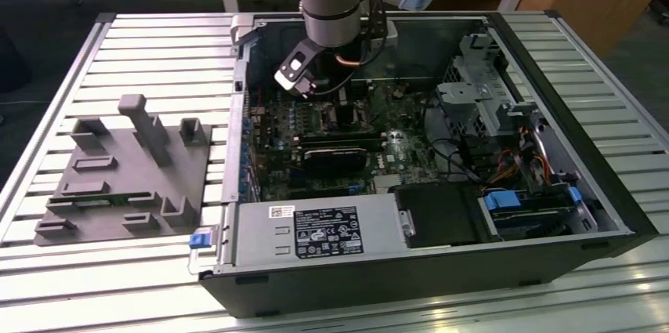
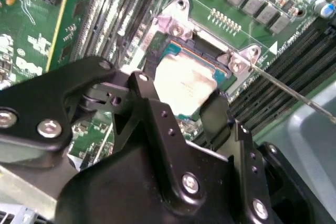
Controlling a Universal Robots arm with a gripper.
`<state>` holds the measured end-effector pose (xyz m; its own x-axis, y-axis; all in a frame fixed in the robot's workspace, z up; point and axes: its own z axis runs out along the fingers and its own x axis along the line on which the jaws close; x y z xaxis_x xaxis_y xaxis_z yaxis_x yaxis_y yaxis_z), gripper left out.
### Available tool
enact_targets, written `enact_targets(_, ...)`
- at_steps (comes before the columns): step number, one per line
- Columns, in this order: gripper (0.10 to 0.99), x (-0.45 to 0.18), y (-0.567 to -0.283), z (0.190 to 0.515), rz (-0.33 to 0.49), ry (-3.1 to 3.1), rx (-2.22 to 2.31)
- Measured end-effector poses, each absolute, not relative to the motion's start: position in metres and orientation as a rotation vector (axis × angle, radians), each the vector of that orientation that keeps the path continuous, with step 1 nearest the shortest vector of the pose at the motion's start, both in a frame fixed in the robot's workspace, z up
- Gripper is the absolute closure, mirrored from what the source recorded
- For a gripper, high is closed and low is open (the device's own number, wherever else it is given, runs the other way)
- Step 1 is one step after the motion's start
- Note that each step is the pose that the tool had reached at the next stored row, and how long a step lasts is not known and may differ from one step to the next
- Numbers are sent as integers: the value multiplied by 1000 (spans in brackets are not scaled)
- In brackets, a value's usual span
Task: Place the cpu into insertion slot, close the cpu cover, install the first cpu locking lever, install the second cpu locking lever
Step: 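Place the cpu into insertion slot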
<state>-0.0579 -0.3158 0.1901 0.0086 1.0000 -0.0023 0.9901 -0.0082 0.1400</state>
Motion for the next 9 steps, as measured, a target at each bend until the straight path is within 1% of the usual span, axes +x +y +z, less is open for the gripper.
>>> enact_targets(1,475,-58,-316,190,148,2138,2156)
enact_targets(9,475,-58,-316,194,150,2139,2158)
